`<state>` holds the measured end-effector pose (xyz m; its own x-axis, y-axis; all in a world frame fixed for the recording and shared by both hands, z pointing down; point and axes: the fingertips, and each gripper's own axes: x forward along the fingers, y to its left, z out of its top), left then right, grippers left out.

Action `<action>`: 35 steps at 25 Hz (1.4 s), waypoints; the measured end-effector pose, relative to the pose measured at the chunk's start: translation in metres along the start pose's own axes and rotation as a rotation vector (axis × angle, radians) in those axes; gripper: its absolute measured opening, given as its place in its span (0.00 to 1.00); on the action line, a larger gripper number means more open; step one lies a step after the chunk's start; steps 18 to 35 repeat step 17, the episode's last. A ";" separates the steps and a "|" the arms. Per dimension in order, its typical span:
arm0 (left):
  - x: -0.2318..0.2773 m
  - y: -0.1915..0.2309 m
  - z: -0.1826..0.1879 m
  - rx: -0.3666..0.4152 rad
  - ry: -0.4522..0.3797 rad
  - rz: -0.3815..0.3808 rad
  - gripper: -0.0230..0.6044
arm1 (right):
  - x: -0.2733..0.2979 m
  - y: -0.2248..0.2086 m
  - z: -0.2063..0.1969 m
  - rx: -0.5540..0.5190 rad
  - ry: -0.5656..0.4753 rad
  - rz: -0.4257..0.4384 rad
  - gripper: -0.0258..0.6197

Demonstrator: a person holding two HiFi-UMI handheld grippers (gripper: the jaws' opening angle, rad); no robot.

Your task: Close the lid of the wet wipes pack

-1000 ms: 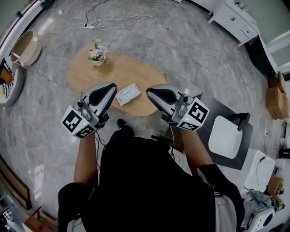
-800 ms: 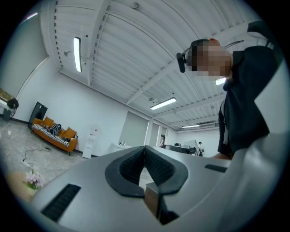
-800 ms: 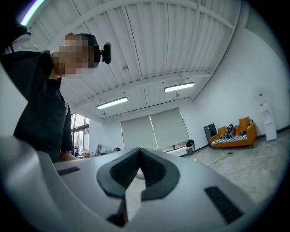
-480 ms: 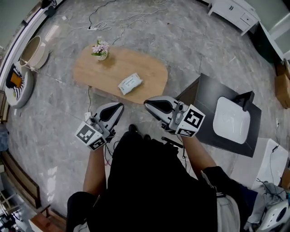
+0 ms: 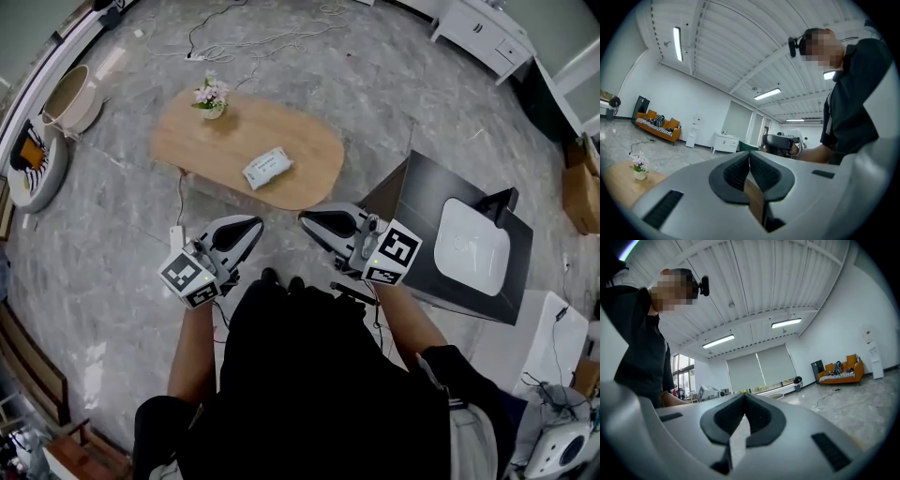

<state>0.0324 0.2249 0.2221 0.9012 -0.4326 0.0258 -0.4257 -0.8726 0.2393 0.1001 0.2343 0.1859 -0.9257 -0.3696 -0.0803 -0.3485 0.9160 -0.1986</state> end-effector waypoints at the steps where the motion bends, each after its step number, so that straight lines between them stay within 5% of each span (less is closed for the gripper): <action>1: -0.003 -0.003 -0.005 0.007 0.011 0.001 0.06 | 0.000 0.006 0.001 -0.006 -0.005 0.020 0.05; 5: -0.007 -0.009 -0.012 -0.006 0.022 0.017 0.06 | -0.001 0.021 -0.004 0.001 -0.013 0.092 0.05; 35: -0.002 -0.018 -0.011 -0.028 0.023 -0.005 0.06 | -0.010 0.026 -0.004 -0.028 -0.046 0.093 0.05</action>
